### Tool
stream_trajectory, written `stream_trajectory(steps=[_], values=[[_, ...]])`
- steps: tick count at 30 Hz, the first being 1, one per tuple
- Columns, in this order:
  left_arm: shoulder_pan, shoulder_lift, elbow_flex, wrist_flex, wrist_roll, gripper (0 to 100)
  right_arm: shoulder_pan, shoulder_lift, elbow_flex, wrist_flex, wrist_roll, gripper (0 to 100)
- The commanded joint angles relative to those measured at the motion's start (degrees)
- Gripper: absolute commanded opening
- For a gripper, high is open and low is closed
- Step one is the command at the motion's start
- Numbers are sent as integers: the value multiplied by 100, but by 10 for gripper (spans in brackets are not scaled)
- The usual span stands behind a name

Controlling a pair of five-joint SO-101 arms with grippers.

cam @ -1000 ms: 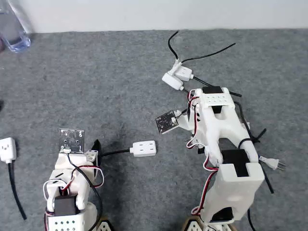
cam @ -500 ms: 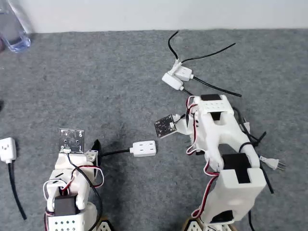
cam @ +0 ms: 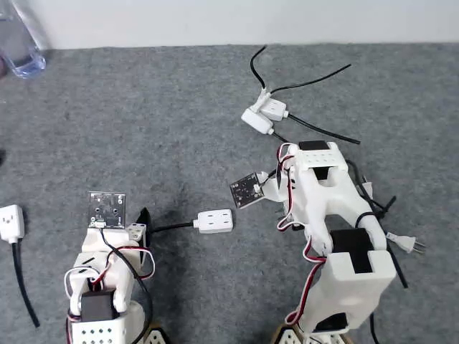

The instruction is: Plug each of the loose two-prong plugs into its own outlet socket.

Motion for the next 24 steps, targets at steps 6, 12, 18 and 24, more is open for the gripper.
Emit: stream_trajectory(steps=[6,12,18,24], values=[[26,-35,-13,97,-44,169,31,119,-9,-84,88,225],[35,-35,-13,97,-44,169,22,127,0,-145,79,127],[18,-35,-13,97,-44,169,22,127,0,-127,79,89],[9,-35,-13,97,-44,169,22,127,0,-119,79,5]])
